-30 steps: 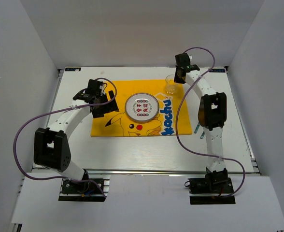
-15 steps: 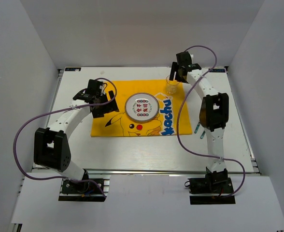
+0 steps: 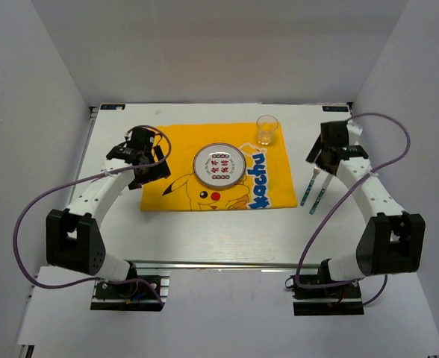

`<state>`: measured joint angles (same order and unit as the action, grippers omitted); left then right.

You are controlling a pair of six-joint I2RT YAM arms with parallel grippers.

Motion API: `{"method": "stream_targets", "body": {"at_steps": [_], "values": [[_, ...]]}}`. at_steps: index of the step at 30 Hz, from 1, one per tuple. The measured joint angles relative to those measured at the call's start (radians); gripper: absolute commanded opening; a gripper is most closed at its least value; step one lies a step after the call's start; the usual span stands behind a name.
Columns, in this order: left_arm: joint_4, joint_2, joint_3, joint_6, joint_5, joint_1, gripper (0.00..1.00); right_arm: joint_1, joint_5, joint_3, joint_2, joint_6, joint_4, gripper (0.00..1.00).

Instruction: Set the dinner table for one person

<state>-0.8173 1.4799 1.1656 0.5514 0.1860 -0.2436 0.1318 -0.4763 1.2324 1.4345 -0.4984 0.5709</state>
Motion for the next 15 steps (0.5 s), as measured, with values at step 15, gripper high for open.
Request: {"method": "stream_targets", "body": {"at_steps": [15], "values": [[0.010,-0.135,-0.015,0.009,0.031,0.000,0.98,-0.086,0.062,-0.378,0.004,-0.075,-0.052,0.70]]}}
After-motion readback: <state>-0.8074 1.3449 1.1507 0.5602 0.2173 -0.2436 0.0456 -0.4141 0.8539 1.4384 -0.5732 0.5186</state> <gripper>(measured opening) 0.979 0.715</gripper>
